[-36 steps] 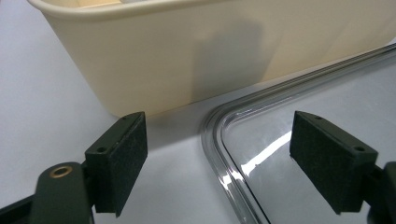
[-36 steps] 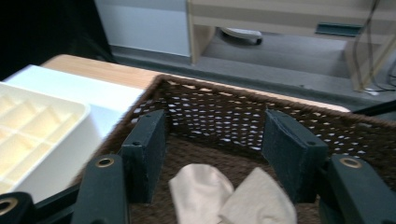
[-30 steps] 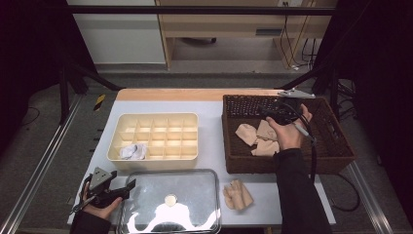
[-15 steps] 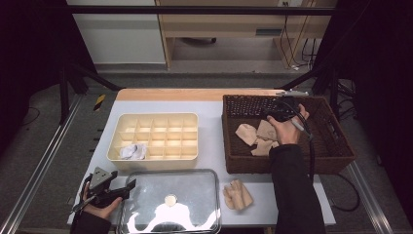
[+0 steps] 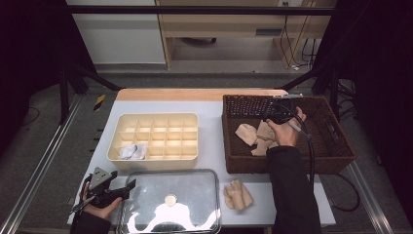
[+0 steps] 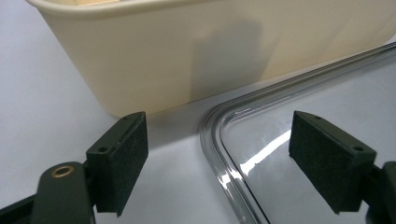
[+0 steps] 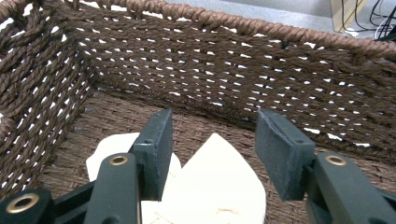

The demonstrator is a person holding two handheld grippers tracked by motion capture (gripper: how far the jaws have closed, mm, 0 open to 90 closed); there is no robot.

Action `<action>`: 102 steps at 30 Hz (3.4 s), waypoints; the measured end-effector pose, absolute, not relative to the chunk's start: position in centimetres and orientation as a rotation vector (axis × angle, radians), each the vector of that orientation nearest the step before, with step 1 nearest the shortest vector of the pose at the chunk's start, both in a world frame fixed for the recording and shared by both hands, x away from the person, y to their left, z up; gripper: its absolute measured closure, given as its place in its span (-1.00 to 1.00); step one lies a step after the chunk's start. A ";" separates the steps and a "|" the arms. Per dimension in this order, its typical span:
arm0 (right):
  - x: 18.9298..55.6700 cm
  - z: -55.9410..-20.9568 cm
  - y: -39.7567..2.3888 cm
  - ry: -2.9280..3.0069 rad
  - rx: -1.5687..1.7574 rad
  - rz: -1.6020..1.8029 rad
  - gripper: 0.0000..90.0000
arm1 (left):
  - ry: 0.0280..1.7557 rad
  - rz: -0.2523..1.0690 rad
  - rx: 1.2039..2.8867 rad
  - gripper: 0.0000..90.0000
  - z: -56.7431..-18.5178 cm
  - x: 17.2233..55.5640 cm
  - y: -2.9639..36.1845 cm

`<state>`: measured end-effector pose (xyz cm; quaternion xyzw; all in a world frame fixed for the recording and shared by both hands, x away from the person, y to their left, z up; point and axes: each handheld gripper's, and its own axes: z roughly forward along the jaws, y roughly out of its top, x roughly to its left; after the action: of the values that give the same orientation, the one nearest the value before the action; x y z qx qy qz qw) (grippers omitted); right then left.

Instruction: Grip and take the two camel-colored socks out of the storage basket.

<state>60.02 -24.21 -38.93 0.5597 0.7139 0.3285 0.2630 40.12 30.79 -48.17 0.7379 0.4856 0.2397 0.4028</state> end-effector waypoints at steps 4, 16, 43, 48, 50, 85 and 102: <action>60.1 -39.1 -24.2 1.929 1.533 0.899 0.08 | 1.226 0.608 1.863 -0.57 -48.2 40.1 30.8; 59.8 -41.9 -25.0 1.953 1.608 0.857 0.06 | 1.226 0.611 1.865 -0.57 -48.2 40.1 30.8; 60.5 -44.0 -25.3 2.080 1.784 0.675 0.50 | 1.225 0.613 1.863 -0.56 -48.2 40.1 30.8; 60.4 -43.8 -25.3 2.102 1.790 0.682 0.84 | 1.225 0.611 1.866 -0.56 -48.2 40.1 30.7; 60.3 -43.6 -25.3 2.098 1.792 0.689 0.88 | 1.227 0.608 1.866 -0.56 -48.2 40.1 30.7; 48.5 -32.4 -22.5 2.006 1.310 1.278 0.91 | 1.196 0.638 1.887 -0.29 -48.1 39.7 30.5; 42.8 -31.9 -18.2 2.119 1.076 1.439 0.91 | 1.176 0.671 1.838 -0.24 -47.5 38.9 30.7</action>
<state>42.79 -18.20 -31.91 0.3810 0.7502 0.5093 0.1807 38.87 30.66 -47.49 0.7322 0.4683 0.2672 0.4162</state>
